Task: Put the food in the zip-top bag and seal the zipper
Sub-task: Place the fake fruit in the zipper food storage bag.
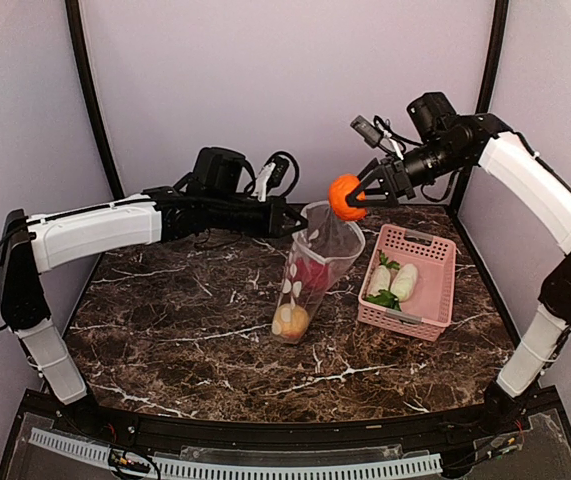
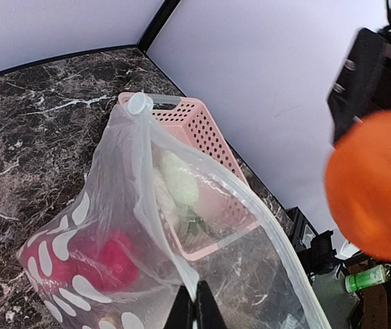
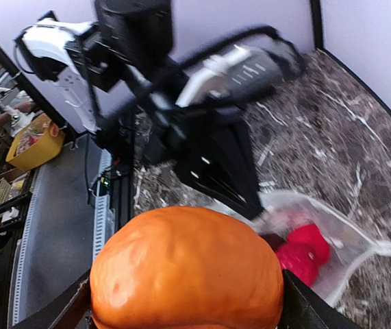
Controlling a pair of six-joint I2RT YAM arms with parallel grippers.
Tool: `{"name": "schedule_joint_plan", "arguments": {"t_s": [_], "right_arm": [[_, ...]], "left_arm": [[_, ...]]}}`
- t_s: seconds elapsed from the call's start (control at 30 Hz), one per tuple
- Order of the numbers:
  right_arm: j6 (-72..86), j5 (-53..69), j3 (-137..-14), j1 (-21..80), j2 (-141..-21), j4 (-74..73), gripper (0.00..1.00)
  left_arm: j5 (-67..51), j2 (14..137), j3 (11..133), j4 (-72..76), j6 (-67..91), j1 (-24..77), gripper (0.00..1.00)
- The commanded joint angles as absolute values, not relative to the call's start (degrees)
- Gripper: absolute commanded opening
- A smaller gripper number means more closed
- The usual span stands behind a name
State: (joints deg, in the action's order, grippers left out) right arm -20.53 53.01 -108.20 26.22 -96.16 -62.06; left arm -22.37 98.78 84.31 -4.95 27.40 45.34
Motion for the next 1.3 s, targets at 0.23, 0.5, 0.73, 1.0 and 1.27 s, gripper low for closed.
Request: {"name": "schedule_joint_plan", "arguments": {"t_s": [0.23, 0.5, 0.73, 1.0, 1.27], "right_arm": [[-14.01, 57.67, -104.04, 30.4, -97.72, -47.89, 0.8], [-12.74, 52.93, -100.53, 30.98, -97.71, -44.76, 0.81], [-15.16, 48.34, -92.99, 32.86, -96.61, -42.73, 0.82], [-15.55, 45.61, -93.24, 33.57, -98.3, -43.15, 0.82], [-18.79, 45.5, -93.87, 34.32, -98.92, -49.19, 0.99]], "left_arm": [[-16.31, 101.15, 84.8, -0.87, 36.62, 47.46, 0.01], [-13.81, 98.65, 83.8, -3.14, 35.9, 47.64, 0.01], [-11.8, 97.75, 85.02, -2.58, 34.06, 47.61, 0.01], [-9.47, 99.15, 84.28, 1.24, 34.64, 47.63, 0.01], [-5.95, 96.92, 82.65, 2.52, 32.9, 47.59, 0.01]]}}
